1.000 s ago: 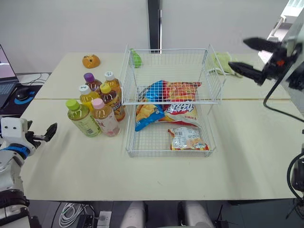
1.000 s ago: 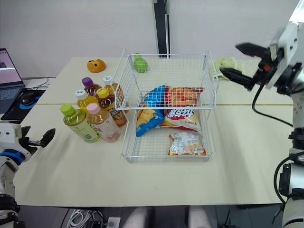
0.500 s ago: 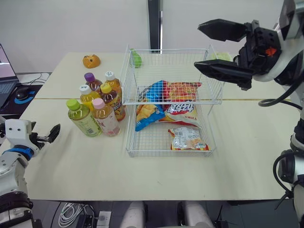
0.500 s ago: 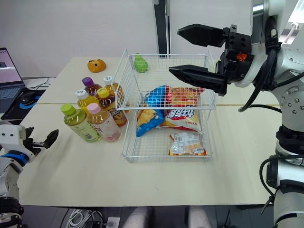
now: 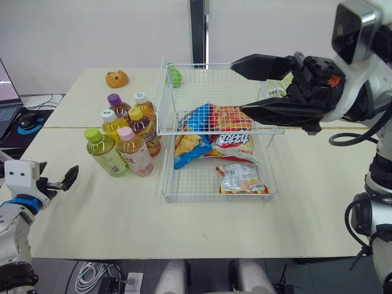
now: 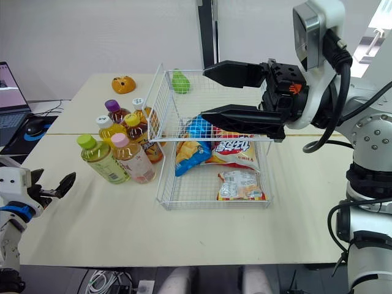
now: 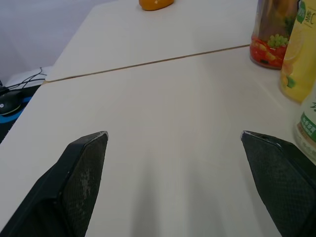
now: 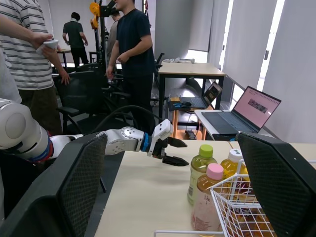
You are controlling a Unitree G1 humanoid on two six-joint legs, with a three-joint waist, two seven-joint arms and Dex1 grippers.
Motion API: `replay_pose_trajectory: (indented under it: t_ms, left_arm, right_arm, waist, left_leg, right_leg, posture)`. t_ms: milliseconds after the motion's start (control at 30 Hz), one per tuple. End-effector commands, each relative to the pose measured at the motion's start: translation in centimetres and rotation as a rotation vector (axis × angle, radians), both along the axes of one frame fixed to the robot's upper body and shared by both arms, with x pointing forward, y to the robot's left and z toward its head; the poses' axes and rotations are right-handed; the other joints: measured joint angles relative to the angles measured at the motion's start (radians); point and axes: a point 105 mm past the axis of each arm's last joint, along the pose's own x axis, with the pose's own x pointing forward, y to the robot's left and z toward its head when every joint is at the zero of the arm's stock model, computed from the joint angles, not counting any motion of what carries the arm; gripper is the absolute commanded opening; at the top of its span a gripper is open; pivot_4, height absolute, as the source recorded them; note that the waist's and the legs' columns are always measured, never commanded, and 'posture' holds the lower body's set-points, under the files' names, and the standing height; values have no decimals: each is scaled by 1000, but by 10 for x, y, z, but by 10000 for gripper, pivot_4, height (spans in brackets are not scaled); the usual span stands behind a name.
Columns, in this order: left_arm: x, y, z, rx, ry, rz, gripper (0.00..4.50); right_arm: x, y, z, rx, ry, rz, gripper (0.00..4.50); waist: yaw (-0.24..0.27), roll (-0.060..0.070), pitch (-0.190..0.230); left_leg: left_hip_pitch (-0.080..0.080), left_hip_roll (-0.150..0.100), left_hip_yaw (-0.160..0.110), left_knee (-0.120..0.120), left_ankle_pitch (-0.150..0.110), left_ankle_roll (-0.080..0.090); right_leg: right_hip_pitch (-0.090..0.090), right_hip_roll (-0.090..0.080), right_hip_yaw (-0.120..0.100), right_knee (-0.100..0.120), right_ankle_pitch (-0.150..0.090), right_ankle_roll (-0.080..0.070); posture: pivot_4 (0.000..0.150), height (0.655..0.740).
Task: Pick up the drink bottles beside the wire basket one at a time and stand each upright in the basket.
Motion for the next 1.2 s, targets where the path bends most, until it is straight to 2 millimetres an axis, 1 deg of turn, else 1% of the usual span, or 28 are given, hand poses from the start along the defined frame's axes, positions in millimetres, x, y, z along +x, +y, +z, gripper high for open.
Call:
replay_pose_trajectory:
  t_ms: [33,133,267,400,467,533,633,733,867,933,967,1033,1133,1200]
  left_arm:
    - [-15,0,19,-29,-81,4,44694]
    - [-32,-6,25,-54,-110,4,44694]
    - [-59,-14,30,-90,-153,57,44694]
    - [-83,-34,27,-141,-163,73,44694]
    - [-93,-41,25,-158,-164,93,44694]
    - [-101,-51,25,-169,-161,87,44694]
    - [-104,-67,31,-181,-147,45,44694]
    - [-102,-79,42,-179,-149,-5,44694]
    - [-85,-86,65,-138,-183,-53,44694]
    - [-72,-88,71,-140,-193,-73,44694]
    - [-60,-89,74,-137,-194,-91,44694]
    - [-45,-89,77,-127,-193,-103,44694]
    - [-27,-89,83,-118,-186,-124,44694]
    - [-19,-89,86,-118,-185,-135,44694]
  right_arm:
    - [-1,-2,3,-10,-78,-5,45000]
    - [1,-3,3,-13,-84,-9,45000]
    - [3,0,0,-17,-101,5,45000]
    - [6,4,-1,-18,-115,21,45000]
    - [6,6,-2,-21,-109,42,45000]
    - [7,7,-4,-32,-117,52,45000]
    - [9,9,-3,-29,-122,60,45000]
    - [11,11,-3,-24,-126,67,45000]
    - [13,13,-5,-33,-131,78,45000]
    - [13,14,-5,-28,-133,76,45000]
    - [15,14,-5,-24,-141,66,45000]
    - [17,15,-5,-22,-147,58,45000]
    - [14,14,-4,-30,-149,63,45000]
    - [14,12,-2,-34,-154,56,45000]
  waist:
    - [0,0,0]
    - [1,0,0]
    - [2,0,0]
    - [3,0,0]
    - [3,0,0]
    - [4,0,0]
    - [4,0,0]
    - [7,0,0]
    - [9,0,0]
    - [9,0,0]
    - [9,1,0]
    - [9,1,1]
    - [6,1,1]
    - [3,2,1]
  left_leg:
    - [0,0,0,0,0,0]
    - [0,0,0,0,0,0]
    - [-1,4,0,0,0,-1]
    - [0,7,2,0,-1,-1]
    - [0,10,3,0,-1,-1]
    - [0,11,3,0,-1,-1]
    - [0,11,3,0,-1,-2]
    - [0,12,2,0,-1,-2]
    - [0,12,2,0,-1,-2]
    - [0,12,2,0,-1,-2]
    - [0,12,2,0,-1,-2]
    - [0,12,1,0,-1,-2]
    - [0,11,2,0,-1,-2]
    - [0,11,2,0,-1,-2]
  right_leg:
    - [0,0,1,0,0,0]
    - [-1,0,1,0,0,0]
    - [-1,0,1,-3,1,-1]
    - [0,2,0,-7,2,-4]
    - [2,6,-1,-11,4,-5]
    - [3,9,-1,-12,5,-5]
    - [3,12,-1,-13,5,-5]
    - [4,13,-1,-13,3,-7]
    - [4,15,-1,-13,2,-11]
    - [4,16,-1,-13,3,-9]
    - [4,16,-1,-13,4,-8]
    - [4,17,-1,-12,4,-7]
    - [4,18,-1,-13,5,-8]
    - [4,18,0,-13,5,-8]
  posture:
    - [1500,7400]
    - [1500,7400]
    - [1500,7400]
    - [1500,7400]
    - [1500,7400]
    - [1500,7400]
    - [1500,7400]
    - [1500,7400]
    - [1500,7400]
    - [1500,7400]
    - [1500,7400]
    - [1500,7400]
    - [1500,7400]
    - [1500,7400]
